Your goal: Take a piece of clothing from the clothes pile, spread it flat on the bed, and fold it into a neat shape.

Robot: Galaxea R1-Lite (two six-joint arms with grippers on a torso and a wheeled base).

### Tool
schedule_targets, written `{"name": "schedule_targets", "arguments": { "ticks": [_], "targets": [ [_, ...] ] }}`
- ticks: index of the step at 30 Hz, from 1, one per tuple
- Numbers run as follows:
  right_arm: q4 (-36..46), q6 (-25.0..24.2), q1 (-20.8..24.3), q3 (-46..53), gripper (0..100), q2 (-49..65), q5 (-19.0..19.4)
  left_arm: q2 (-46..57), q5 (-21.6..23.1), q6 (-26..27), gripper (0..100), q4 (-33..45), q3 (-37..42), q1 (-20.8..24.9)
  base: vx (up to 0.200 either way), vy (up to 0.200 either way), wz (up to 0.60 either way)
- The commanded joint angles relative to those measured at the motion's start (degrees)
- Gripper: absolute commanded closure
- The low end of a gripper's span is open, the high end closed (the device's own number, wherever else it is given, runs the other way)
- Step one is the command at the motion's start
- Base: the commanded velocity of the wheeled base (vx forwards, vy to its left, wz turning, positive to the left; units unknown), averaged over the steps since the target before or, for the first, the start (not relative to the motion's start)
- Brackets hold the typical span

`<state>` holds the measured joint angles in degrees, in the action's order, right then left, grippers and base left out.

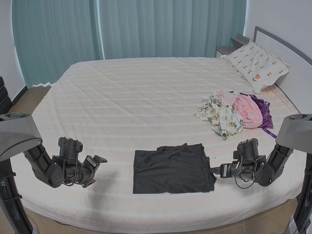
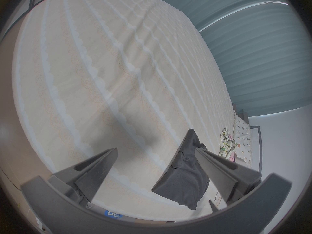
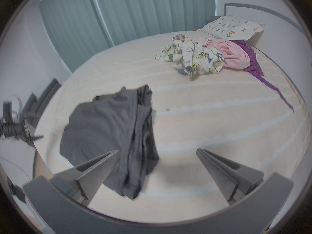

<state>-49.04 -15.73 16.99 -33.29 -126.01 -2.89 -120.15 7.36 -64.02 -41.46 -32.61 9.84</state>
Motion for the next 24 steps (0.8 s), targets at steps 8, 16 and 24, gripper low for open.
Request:
{"name": "schedule_targets", "arguments": {
  "ticks": [8,16,24],
  "targets": [
    [0.97,-17.85,1.81,-23.66,0,-13.56,4.56,0.0,0.02,-0.14,0,-0.02,0.0,0.01,0.0,0.0,0.0],
    [1.76,-21.36,2.96,-30.87,0,-18.92,6.4,-0.08,0.02,-0.14,0,-0.02,0.0,0.01,0.0,0.0,0.0],
    [1.76,-21.36,2.78,-34.65,100,-21.2,6.49,-0.17,-0.07,-0.14,0,-0.02,-0.09,0.01,0.0,0.0,0.0]
  ]
}}
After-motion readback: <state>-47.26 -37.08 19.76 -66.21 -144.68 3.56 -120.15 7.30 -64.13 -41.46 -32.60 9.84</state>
